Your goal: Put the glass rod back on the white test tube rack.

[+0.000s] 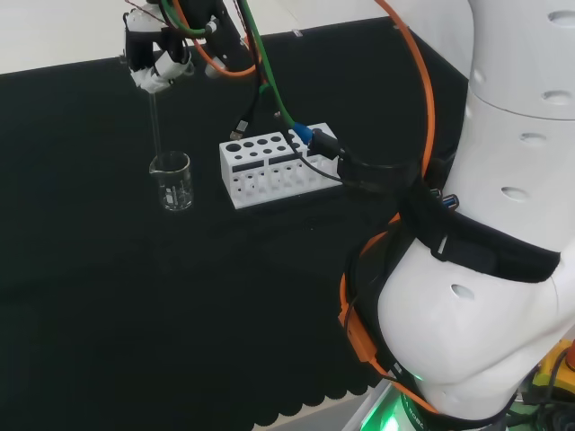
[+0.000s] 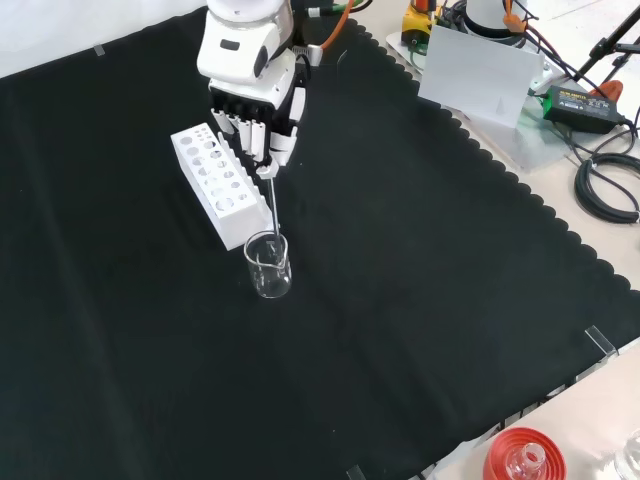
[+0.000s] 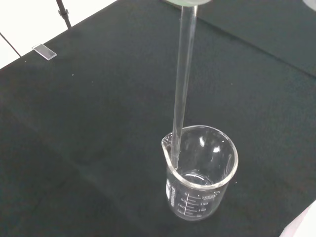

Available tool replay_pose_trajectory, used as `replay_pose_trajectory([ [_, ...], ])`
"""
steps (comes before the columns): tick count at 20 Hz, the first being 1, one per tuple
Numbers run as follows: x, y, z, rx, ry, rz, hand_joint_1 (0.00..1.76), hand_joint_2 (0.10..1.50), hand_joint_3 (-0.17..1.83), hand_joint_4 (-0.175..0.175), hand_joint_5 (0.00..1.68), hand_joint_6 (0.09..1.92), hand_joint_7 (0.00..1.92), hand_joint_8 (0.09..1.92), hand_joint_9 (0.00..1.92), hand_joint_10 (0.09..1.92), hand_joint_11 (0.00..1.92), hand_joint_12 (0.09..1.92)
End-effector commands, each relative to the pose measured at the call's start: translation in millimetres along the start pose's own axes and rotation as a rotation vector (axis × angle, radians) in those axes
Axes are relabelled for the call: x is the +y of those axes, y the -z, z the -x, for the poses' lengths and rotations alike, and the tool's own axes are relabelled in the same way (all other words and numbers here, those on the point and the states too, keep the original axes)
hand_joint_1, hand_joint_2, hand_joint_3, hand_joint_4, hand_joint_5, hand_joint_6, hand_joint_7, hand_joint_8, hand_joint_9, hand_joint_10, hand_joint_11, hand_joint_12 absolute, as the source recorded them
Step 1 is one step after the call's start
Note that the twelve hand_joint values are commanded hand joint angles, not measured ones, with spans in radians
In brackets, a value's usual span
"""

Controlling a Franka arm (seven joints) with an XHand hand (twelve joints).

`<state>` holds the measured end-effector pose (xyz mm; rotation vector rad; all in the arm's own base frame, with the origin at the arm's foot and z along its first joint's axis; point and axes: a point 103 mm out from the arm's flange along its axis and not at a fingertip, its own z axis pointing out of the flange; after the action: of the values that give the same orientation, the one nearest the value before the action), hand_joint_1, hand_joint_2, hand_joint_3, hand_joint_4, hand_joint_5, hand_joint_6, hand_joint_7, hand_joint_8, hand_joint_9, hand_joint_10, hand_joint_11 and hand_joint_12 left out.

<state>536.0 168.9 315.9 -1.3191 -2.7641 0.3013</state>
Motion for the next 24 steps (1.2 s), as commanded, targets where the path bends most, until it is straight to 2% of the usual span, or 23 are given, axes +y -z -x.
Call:
replay_pose_trajectory([
  [1, -2, -2, 0, 0.005, -0.002, -0.013, 1.22, 1.08, -0.17, -0.175, 1.26, 0.57, 1.59, 0.80, 1.86, 0.45, 1.66, 0.77],
  [10, -18, 5, 7, 0.017, -0.024, 0.019, 1.22, 1.08, -0.17, -0.175, 1.26, 0.57, 1.59, 0.80, 1.86, 0.45, 1.66, 0.77],
  [24, -48, 33, 29, 0.015, -0.095, 0.035, 1.22, 1.08, -0.17, -0.175, 1.26, 0.57, 1.59, 0.80, 1.86, 0.45, 1.66, 0.77],
])
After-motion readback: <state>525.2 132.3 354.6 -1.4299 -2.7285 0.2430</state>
